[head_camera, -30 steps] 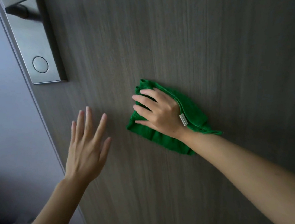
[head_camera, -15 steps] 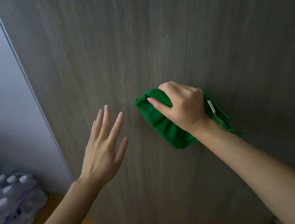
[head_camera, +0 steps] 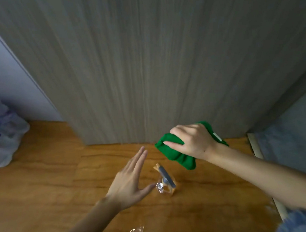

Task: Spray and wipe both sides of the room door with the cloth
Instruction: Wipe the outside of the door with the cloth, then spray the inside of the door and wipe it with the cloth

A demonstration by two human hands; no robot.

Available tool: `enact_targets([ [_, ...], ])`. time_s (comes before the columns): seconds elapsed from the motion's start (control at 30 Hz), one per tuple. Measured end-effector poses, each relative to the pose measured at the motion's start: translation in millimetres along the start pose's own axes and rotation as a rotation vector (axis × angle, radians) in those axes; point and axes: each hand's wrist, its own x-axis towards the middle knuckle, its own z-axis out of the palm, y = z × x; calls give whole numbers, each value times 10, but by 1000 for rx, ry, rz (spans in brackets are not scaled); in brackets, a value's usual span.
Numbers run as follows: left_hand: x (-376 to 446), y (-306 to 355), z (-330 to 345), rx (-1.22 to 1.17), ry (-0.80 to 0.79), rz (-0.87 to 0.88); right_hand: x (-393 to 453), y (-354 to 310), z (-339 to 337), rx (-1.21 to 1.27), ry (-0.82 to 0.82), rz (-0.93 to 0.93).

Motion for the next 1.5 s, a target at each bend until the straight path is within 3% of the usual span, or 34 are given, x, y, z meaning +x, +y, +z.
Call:
enact_targets([
  [0.2,-39,160,870,-159,-157,-231,-445,-38,166,38,-197,165],
  [0.5,339,171,1392,-351,52,-463,-821,-28,131,46,-334,350],
  [0.7,575,178,998,-258,66,-355,-605,76,92,60,-299,259],
  [0.83,884,213,221,-274,175,-364,0,130,-77,61,-182,228],
  [1.0,1138,653,-1111,-300,236,-514,1002,-34,-722,60,-83,293],
  [1.5,1145,3178,-5726,-431,464,-735,4448,-909,-4164,276,-132,519],
])
